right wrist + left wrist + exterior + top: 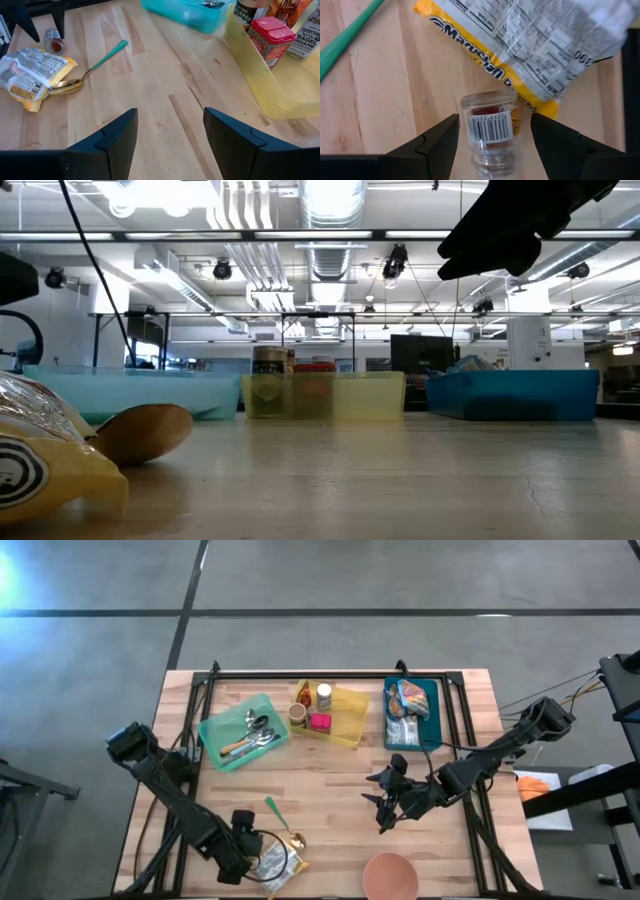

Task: Pick & Place Food Item
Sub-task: Put the brown seasoning bottle into the yellow bin

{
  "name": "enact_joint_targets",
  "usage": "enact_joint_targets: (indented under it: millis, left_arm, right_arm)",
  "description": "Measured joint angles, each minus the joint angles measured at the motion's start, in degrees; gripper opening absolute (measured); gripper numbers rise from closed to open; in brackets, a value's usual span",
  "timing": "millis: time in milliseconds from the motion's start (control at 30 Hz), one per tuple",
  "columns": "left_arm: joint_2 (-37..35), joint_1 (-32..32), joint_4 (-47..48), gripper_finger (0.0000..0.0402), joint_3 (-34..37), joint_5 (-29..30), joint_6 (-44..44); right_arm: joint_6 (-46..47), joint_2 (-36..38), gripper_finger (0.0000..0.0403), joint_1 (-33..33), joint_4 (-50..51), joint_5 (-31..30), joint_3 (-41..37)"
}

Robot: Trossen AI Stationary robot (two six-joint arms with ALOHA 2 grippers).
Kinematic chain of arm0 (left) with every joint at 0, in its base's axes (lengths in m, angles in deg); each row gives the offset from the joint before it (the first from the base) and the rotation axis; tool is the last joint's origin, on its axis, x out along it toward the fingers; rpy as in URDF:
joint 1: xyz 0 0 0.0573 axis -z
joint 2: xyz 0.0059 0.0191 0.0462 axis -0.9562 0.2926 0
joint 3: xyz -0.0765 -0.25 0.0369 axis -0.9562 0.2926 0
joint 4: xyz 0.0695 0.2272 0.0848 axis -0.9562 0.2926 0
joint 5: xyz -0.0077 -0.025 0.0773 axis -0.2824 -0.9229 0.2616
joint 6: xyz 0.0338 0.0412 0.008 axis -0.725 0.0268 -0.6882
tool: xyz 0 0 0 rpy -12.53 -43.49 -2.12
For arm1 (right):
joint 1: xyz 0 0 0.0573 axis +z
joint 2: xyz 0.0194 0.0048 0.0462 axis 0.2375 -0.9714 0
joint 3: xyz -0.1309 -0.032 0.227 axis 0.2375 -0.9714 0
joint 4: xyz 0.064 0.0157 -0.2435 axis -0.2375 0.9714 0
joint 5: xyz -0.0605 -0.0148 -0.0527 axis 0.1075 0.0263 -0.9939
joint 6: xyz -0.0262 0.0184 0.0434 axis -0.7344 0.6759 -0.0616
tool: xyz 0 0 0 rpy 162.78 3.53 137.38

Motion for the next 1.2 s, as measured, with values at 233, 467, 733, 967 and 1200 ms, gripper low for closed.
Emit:
enact_joint_targets:
  millis: [233,467,733,967,1200]
  left_arm:
    - [1.88,0.00,-0.25,0.0249,0.16,-0.42,-0.95]
    - [2.20,0.02,-0.66,0.0249,1.21,-0.61,-1.37]
    - [2.22,0.02,-1.39,0.0241,4.04,-0.85,-1.33]
    - [2.22,0.02,-3.76,0.0168,4.30,-0.89,-4.79]
    - [2.22,0.06,-6.24,0.0168,4.30,-0.93,-5.84]
  right_arm:
    - [0.00,0.00,0.0224,0.00,0.04,0.02,0.00]
    - [0.00,0.00,0.0224,0.00,0.01,0.02,0.00]
    - [0.00,0.00,0.0224,0.00,0.00,0.02,0.00]
    - [0.00,0.00,0.0224,0.00,-0.03,0.02,0.00]
    - [0.00,0.00,0.0224,0.00,-0.05,0.02,0.00]
